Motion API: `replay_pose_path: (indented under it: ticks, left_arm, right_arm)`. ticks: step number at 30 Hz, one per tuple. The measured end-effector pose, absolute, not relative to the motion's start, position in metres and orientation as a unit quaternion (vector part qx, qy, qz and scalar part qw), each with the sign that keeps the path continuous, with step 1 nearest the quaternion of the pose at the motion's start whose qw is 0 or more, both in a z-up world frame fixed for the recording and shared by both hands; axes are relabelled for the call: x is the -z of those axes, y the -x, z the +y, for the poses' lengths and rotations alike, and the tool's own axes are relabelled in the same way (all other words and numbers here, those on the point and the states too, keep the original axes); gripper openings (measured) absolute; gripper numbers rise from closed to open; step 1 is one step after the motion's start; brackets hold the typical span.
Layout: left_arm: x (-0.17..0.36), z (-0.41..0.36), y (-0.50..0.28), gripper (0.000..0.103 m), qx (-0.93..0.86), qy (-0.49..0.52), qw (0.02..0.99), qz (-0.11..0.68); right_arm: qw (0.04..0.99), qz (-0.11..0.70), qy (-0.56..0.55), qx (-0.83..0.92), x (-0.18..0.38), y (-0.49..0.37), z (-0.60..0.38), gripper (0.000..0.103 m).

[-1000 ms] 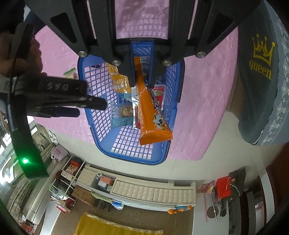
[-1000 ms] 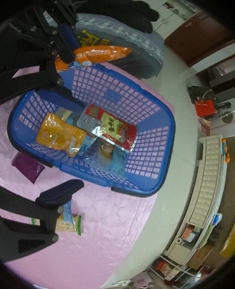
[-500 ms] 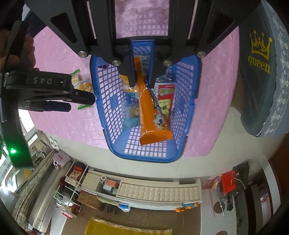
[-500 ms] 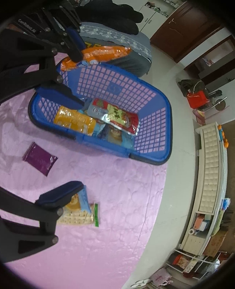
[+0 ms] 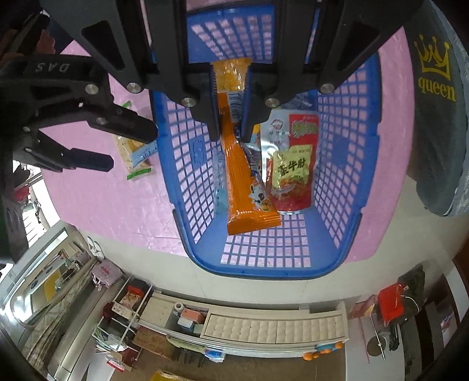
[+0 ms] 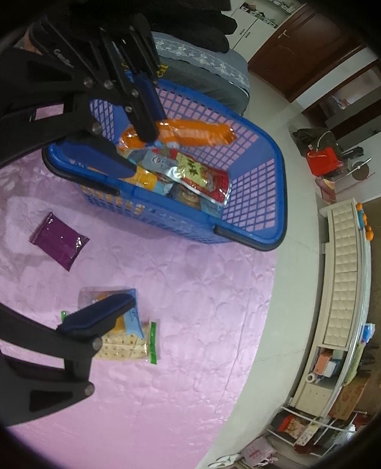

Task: Organize snacks
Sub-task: 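Open both tools to drop the sausage stick and sauce packet into the basket, then move both tools back toward the purple bar and cracker pack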

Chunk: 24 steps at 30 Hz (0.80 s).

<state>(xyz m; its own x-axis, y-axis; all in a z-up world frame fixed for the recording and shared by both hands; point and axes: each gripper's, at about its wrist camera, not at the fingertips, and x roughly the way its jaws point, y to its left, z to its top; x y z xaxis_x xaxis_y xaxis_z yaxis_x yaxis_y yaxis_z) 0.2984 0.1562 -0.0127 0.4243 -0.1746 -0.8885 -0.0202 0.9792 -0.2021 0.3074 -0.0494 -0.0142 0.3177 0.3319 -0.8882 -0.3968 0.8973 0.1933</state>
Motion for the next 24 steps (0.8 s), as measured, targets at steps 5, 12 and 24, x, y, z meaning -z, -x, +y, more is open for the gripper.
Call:
replay_pose_path:
  ticks: [5, 12, 24]
  left_arm:
    - [0.019, 0.156, -0.313, 0.012, 0.036, 0.074, 0.84, 0.536]
    - [0.013, 0.155, -0.307, 0.056, 0.027, 0.056, 0.844, 0.533]
    - [-0.038, 0.145, -0.251, 0.067, 0.015, 0.053, 0.862, 0.504]
  right_arm:
    - [0.824, 0.523, 0.016, -0.217, 0.014, -0.318, -0.054, 0.084]
    - [0.817, 0.533, 0.025, -0.219, 0.017, -0.316, -0.054, 0.084]
    - [0.823, 0.519, 0.005, -0.232, -0.016, -0.272, -0.071, 0.084]
